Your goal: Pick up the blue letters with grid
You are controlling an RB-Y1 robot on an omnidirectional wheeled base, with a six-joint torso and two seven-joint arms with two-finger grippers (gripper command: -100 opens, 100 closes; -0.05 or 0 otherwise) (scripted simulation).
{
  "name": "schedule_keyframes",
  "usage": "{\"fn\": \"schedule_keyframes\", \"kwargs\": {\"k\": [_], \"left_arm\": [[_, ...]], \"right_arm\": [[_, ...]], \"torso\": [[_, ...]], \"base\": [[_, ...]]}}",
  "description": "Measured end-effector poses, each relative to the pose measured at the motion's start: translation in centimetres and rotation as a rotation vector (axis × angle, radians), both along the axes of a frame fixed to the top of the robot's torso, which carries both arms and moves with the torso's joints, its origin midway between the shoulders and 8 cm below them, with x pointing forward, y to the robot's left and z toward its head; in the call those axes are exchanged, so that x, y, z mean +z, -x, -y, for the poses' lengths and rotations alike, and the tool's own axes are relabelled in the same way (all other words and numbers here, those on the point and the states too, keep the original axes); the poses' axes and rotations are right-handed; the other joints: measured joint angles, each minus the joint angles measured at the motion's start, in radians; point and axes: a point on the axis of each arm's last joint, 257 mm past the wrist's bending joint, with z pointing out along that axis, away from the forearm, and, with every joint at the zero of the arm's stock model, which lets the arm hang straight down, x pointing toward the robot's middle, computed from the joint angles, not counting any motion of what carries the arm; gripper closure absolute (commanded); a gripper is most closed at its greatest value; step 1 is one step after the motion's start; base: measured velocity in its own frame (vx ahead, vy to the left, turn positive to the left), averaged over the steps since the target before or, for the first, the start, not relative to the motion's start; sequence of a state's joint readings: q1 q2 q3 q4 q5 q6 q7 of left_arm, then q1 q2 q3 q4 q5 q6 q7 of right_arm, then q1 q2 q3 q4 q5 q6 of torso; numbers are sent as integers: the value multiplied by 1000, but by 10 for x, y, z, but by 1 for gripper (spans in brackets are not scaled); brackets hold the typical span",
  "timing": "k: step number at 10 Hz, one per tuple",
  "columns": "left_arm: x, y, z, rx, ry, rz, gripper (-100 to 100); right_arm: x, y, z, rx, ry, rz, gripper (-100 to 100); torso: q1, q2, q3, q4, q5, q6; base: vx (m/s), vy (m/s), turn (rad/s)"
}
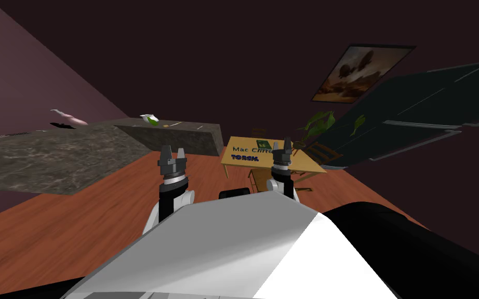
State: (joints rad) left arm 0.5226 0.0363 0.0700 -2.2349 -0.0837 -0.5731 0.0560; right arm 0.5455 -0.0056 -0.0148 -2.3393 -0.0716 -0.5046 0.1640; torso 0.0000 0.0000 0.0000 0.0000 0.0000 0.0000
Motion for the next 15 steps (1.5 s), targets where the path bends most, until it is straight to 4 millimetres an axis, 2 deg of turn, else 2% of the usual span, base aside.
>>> {"fn": "schedule_keyframes", "kwargs": {"k": [4, 8, 11, 12, 14, 15], "left_arm": [[0, 0, 0, 0, 0, 0, 0], [0, 0, 0, 0, 0, 0, 0], [0, 0, 0, 0, 0, 0, 0], [0, 0, 0, 0, 0, 0, 0], [0, 0, 0, 0, 0, 0, 0], [0, 0, 0, 0, 0, 0, 0]], "right_arm": [[-18, -4, -20, 60, 67, -65, -100], [-70, -9, -41, 114, 137, -221, -100], [-143, -2, -52, 136, 198, -403, -100], [-154, 1, -54, 137, 207, -439, -100], [-200, 16, -62, 143, 248, -561, -100], [-226, 24, -58, 145, 278, -633, -100]], "torso": [[2, 4, 2, 1, 0, 0], [4, 4, 3, 1, 1, -1], [2, 3, 2, 1, 1, 0], [1, 2, 1, 1, 0, 0], [1, 1, 1, 0, 0, 0], [1, 0, 0, 0, 0, 0]], "base": [[-52, 24, 131], [-57, 57, 263], [-23, 43, 268], [-1, 30, 260], [12, 42, 452], [19, 24, 117]]}}
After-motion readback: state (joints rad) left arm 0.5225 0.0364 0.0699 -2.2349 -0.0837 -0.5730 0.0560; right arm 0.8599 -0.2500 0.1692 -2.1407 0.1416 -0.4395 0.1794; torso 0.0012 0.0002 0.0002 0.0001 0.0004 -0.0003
